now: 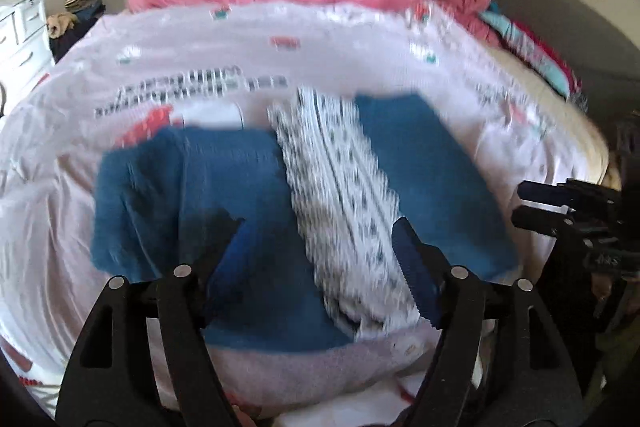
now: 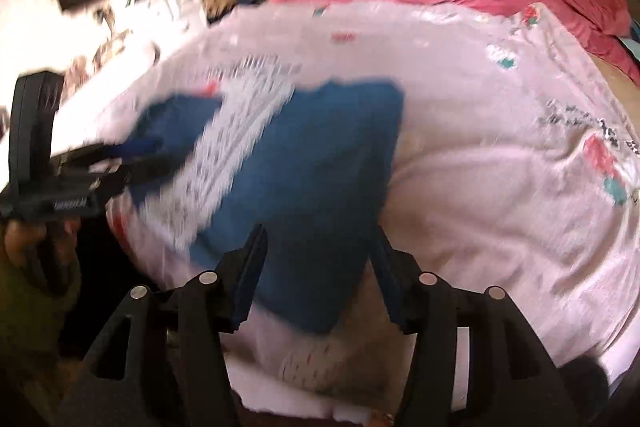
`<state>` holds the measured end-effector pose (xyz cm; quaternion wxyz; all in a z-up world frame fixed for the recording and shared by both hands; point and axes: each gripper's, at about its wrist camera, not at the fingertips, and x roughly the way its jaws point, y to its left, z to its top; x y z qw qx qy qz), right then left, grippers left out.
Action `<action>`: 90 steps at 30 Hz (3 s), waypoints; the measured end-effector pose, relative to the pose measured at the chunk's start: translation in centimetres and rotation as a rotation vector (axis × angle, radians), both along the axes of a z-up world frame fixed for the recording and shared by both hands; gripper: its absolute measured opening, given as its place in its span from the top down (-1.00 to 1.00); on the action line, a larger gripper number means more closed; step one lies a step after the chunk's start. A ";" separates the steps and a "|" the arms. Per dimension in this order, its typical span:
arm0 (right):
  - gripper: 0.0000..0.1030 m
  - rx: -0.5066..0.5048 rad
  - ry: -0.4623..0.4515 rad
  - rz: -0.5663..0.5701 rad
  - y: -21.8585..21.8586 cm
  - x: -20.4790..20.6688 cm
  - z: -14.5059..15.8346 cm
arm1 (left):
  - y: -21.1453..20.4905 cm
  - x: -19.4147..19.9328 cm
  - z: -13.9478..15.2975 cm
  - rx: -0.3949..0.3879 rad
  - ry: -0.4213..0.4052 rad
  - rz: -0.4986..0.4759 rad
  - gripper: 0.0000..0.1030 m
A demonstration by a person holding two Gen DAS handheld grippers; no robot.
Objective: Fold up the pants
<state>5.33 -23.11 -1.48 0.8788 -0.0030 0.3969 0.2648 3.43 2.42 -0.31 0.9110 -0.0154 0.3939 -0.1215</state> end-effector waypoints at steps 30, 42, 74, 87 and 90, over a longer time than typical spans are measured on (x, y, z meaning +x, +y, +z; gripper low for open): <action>0.26 -0.030 0.090 0.005 3.9 14.6 -4.0 | -3.3 7.6 -4.0 -0.082 0.081 -0.048 0.06; -0.16 0.072 0.006 -0.049 1.4 12.9 -1.1 | -1.9 5.1 -2.7 -0.069 0.092 0.035 -0.19; -0.58 0.102 -0.019 0.140 8.4 8.2 2.8 | 9.6 -3.2 -0.2 -0.150 0.035 0.298 -0.67; -0.82 -0.028 -0.001 0.416 21.0 8.1 4.8 | 10.8 -3.4 -1.4 -0.176 0.036 0.300 -0.68; -0.82 -0.070 0.004 0.465 23.4 8.3 4.4 | 11.0 -3.3 -1.8 -0.199 0.046 0.297 -0.68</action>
